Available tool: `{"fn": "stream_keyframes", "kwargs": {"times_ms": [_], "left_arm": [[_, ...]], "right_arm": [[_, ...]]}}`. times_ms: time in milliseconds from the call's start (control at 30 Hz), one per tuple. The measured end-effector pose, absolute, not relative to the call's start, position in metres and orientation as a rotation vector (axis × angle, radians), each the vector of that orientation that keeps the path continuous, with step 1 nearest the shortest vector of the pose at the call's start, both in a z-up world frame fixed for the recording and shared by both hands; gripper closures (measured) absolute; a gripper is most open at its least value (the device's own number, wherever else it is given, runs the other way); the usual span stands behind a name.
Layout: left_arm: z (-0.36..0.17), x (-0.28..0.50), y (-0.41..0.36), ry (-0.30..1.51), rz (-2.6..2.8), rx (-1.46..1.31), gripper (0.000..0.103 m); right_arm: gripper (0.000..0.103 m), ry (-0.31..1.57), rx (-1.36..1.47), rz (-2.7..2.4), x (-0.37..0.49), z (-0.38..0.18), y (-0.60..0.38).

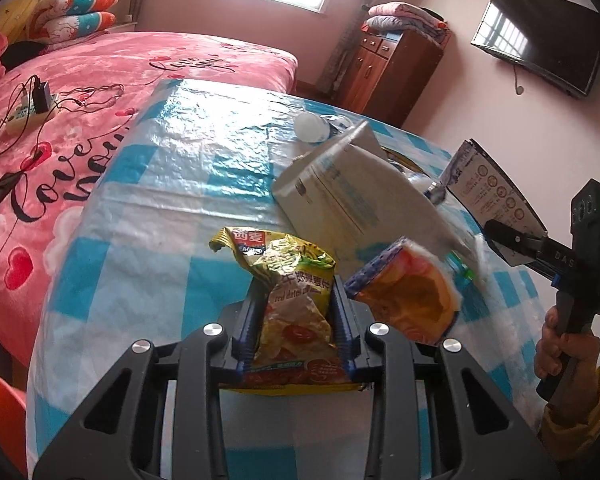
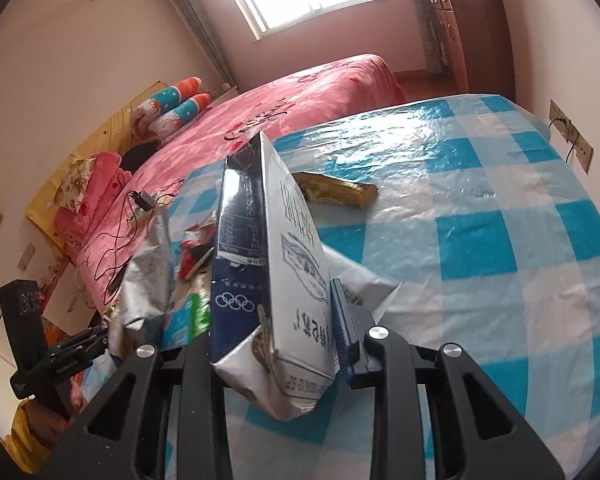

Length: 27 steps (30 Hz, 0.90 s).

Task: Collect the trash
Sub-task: 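Carry the yellow snack bag to the orange bucket and release it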

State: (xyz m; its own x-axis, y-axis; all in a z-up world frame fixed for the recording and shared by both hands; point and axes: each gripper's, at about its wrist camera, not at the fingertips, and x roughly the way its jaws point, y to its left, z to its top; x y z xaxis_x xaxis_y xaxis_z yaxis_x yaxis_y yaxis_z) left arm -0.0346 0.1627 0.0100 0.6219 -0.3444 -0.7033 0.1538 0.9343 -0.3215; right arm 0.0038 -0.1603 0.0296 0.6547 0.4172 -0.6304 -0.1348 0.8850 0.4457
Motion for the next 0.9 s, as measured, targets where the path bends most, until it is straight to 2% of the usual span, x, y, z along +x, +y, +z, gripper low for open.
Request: {"fn": "stream_keyframes", "kwargs": {"times_ms": [467, 900], "left_arm": [[0.027, -0.085, 0.169, 0.822, -0.368, -0.290, 0.069], [0.035, -0.118, 0.215, 0.794, -0.325, -0.329, 0.069]], "right_arm": [[0.071, 0.775, 0.364, 0.389, -0.056, 0.051, -0.114], [0.071, 0.852, 0.338, 0.563, -0.087, 0.053, -0.033]]}}
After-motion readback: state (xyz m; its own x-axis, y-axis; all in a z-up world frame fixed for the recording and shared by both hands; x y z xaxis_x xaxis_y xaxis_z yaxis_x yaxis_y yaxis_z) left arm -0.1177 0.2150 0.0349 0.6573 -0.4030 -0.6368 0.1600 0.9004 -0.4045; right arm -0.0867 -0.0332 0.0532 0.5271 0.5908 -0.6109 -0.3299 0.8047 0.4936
